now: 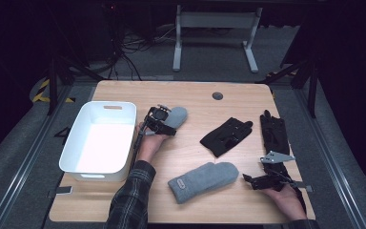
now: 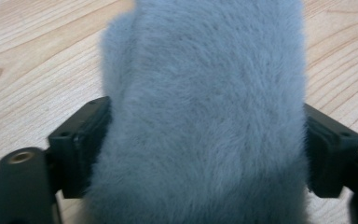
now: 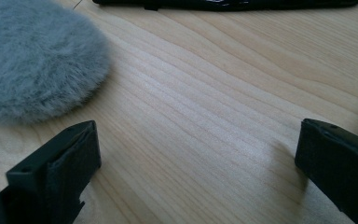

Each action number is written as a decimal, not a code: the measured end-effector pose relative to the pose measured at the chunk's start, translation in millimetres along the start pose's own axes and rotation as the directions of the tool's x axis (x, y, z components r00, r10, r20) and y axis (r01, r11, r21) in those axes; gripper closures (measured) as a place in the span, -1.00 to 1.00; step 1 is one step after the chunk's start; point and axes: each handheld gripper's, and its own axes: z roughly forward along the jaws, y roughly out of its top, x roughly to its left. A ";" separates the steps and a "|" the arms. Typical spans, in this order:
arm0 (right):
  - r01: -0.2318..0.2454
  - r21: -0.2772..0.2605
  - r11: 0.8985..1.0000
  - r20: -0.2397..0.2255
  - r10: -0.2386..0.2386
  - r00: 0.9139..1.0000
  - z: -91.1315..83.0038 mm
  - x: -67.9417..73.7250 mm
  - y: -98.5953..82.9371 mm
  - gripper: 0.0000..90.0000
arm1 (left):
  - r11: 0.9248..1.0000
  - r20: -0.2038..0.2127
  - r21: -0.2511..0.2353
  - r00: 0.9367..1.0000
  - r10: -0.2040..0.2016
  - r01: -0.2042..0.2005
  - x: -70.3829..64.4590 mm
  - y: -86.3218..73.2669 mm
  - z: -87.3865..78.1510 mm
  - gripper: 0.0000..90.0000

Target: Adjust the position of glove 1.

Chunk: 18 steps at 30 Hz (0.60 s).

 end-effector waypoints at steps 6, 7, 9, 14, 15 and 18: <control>0.000 0.000 1.000 0.000 0.000 1.000 0.0 0.0 0.0 -0.99 | 1.000 0.007 -0.026 1.000 0.002 -0.002 0.5 -2.2 -5.3 -0.16; 0.000 0.000 1.000 0.000 0.000 1.000 0.0 0.0 0.0 -0.99 | 1.000 0.013 -0.030 1.000 0.000 0.000 1.2 -2.4 -6.7 -0.11; 0.000 0.000 1.000 0.000 0.000 1.000 0.0 0.0 0.0 -0.99 | 0.999 0.027 -0.039 1.000 -0.014 0.015 2.9 -2.5 -9.7 0.00; 0.001 0.000 1.000 0.000 -0.001 1.000 0.0 0.0 0.0 -0.99 | 0.999 0.058 -0.044 0.998 -0.007 0.010 1.9 -1.1 -16.6 0.15; 0.001 0.000 1.000 0.000 -0.001 1.000 0.0 0.0 0.0 -0.99 | 0.999 0.062 -0.042 0.998 -0.009 0.011 1.5 -0.9 -17.9 0.18; 0.001 0.000 1.000 0.000 -0.001 1.000 0.0 0.0 0.0 -0.99 | 0.999 0.075 -0.051 0.997 -0.009 0.013 -0.7 -0.3 -22.0 0.23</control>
